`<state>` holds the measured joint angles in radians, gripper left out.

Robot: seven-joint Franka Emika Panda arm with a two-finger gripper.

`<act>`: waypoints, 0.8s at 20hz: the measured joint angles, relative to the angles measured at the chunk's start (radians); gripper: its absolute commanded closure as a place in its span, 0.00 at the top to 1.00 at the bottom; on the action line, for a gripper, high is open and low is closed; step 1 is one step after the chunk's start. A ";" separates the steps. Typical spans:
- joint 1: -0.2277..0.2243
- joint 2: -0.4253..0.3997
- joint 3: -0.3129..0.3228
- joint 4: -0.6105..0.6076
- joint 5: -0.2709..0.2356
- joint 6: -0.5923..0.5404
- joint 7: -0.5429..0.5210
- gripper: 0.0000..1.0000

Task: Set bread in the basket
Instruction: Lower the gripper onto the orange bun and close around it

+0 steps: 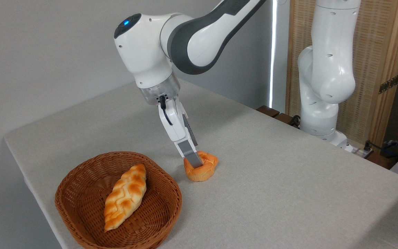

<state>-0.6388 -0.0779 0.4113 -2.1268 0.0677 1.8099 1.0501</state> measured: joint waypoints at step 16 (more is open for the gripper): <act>-0.001 0.027 -0.026 -0.012 0.076 0.013 0.000 0.06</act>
<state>-0.6394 -0.0513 0.3853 -2.1392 0.1437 1.8232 1.0501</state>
